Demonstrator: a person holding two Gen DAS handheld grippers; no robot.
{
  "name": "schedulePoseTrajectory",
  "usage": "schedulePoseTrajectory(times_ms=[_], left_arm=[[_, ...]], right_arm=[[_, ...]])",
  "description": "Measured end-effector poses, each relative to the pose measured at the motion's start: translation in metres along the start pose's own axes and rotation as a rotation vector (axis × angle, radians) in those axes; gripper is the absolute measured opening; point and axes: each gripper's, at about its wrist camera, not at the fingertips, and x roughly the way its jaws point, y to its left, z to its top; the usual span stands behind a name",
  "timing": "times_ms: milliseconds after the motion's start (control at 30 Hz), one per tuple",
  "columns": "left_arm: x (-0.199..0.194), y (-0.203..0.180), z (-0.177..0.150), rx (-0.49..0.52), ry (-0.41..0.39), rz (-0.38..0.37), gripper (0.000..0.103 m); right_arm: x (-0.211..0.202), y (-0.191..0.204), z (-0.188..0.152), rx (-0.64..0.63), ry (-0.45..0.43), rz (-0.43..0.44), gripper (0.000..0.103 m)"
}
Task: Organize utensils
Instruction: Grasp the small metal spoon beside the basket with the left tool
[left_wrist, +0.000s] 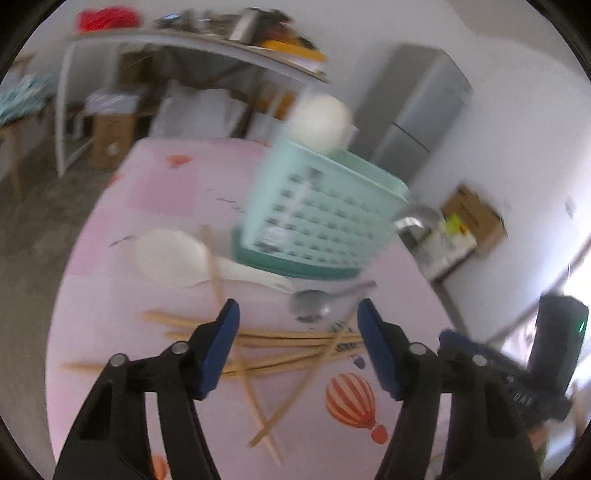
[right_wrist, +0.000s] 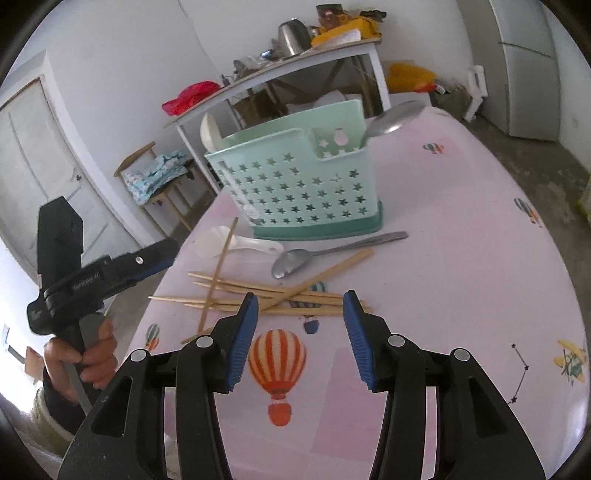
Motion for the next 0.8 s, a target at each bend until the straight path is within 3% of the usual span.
schedulePoseTrajectory(times_ms=[100, 300, 533, 633, 800], left_arm=[[0.028, -0.028, 0.001, 0.148, 0.053, 0.018, 0.055], [0.086, -0.056, 0.005, 0.445, 0.173, 0.143, 0.054], [0.132, -0.062, 0.002, 0.586, 0.321, 0.169, 0.054], [0.139, -0.067, 0.0, 0.649, 0.322, 0.195, 0.054], [0.139, -0.077, 0.003, 0.691, 0.334, 0.197, 0.031]], right_arm=[[-0.006, -0.01, -0.008, 0.01, -0.012, -0.001, 0.046], [-0.002, -0.033, -0.015, 0.054, -0.007, 0.013, 0.046], [0.009, -0.057, -0.023, 0.124, 0.004, 0.035, 0.046], [0.011, -0.062, -0.023, 0.137, 0.005, 0.042, 0.046], [0.01, -0.07, -0.023, 0.154, -0.006, 0.052, 0.046]])
